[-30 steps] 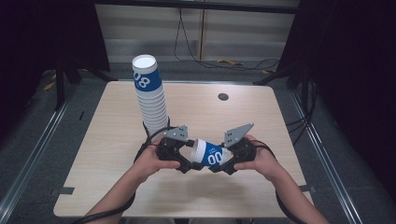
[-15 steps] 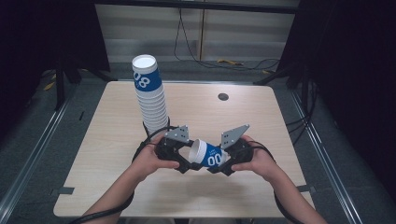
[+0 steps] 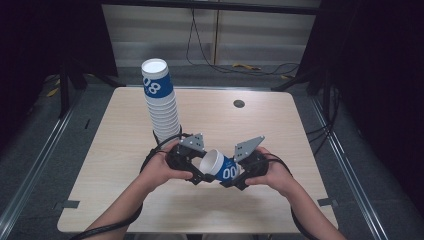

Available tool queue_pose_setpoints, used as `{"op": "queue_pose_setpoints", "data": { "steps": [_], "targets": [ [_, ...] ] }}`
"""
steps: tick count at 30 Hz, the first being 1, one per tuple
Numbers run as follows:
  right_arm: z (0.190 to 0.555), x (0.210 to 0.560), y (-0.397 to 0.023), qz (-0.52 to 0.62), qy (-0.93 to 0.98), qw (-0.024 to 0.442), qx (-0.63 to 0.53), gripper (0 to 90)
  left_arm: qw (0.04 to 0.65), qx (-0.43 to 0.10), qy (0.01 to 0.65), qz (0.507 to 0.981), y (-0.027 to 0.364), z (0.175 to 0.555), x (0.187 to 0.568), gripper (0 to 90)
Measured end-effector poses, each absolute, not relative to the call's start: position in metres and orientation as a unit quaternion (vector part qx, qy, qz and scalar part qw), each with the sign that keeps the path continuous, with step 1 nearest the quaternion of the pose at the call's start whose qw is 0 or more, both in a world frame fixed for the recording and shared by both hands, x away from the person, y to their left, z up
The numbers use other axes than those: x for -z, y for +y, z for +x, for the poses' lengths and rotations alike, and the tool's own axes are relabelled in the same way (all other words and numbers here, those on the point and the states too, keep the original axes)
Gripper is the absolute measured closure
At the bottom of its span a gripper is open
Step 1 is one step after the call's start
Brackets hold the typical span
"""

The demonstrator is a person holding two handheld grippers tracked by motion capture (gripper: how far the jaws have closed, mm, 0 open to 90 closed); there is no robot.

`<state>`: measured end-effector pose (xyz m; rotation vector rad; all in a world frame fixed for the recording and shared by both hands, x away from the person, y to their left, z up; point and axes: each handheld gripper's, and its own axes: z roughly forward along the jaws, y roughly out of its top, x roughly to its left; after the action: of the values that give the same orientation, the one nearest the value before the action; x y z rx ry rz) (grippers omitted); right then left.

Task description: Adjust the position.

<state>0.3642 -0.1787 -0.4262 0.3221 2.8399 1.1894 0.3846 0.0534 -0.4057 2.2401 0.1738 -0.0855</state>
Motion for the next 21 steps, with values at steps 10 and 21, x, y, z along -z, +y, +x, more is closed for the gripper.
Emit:
{"op": "queue_pose_setpoints", "data": {
  "steps": [10,21],
  "targets": [
    [0.3630,0.4291,-0.1737,0.101,0.919,0.026,-0.381,27.8,0.419,0.043,0.074,0.904,0.0547,0.3847,0.4047,22.3],
    [0.3619,0.4286,-0.1728,0.099,0.919,0.025,-0.381,25.9,0.420,0.044,0.075,0.903,0.0548,0.3846,0.4040,23.2]
  ]
}}
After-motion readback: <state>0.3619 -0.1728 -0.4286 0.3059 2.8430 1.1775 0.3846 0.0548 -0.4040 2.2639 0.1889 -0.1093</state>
